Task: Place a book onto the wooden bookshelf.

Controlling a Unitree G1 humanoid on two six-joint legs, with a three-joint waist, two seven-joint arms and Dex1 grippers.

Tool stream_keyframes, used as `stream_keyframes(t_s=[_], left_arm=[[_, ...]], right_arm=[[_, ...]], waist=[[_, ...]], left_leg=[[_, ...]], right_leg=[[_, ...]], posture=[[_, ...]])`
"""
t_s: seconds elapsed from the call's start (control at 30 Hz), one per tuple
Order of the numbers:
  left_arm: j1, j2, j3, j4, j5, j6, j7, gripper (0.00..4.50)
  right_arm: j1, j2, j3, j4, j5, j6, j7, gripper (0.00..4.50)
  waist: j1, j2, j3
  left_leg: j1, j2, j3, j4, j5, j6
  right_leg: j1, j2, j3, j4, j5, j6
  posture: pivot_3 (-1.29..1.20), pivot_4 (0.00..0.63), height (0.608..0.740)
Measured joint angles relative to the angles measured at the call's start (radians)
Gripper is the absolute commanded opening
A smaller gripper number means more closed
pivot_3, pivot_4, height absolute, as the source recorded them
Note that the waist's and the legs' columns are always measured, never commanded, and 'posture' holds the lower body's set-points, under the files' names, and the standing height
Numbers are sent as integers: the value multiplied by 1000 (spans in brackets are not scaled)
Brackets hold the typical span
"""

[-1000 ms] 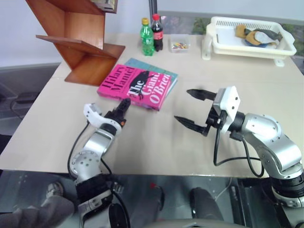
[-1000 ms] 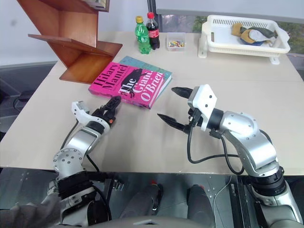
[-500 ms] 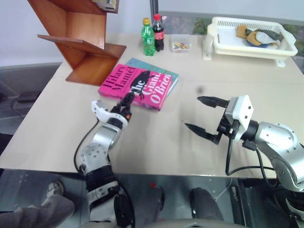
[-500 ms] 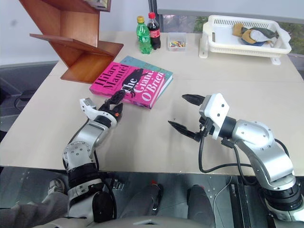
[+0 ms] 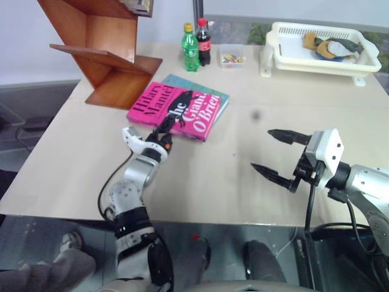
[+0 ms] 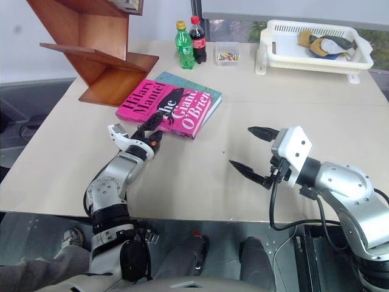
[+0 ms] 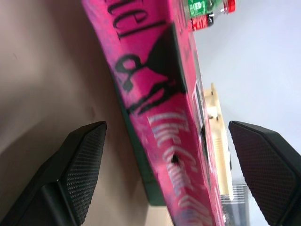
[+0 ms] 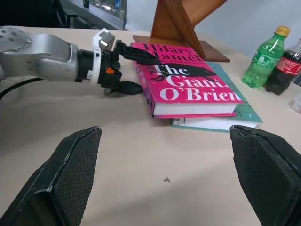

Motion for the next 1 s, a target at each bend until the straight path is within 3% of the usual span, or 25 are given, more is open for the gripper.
stream_keyframes(t_s=[0.13, 0.27, 0.3, 0.5, 1.0], left_arm=[[-17, -11, 29, 33, -24, -27, 8, 2777], [-39, -26, 69, 52, -86, -50, 41, 2777], [-46, -26, 75, 58, -101, -54, 52, 2537], [-52, -23, 85, 62, -150, -66, 77, 324], [-6, 9, 84, -26, -274, -40, 163, 324]], right_arm=[[0, -2, 0, 0, 1, 2, -4, 4500], [0, -3, 0, 0, 1, 8, -7, 4500], [0, -3, 0, 0, 1, 8, -8, 4500], [-2, -3, 0, 0, -1, 8, -10, 4500], [-41, 16, 15, 30, -22, -11, -12, 4500]], waist=[[0, 0, 0], [-1, 0, 0], [-1, 0, 0], [-1, 0, 0], [-3, 0, 0]], left_leg=[[0, 0, 0, 0, 0, 0], [0, 0, 0, 0, 0, 0], [0, 0, 0, 0, 0, 0], [0, 0, 0, 0, 0, 0], [0, 0, 0, 0, 0, 0]], right_leg=[[0, 0, 0, 0, 0, 0], [0, 0, 0, 0, 0, 0], [0, 0, 0, 0, 0, 0], [0, 0, 0, 0, 0, 0], [0, 0, 1, 0, 0, 0]], posture=[[0, 150, 740], [0, 150, 740], [0, 150, 740], [0, 150, 740], [0, 150, 740]])
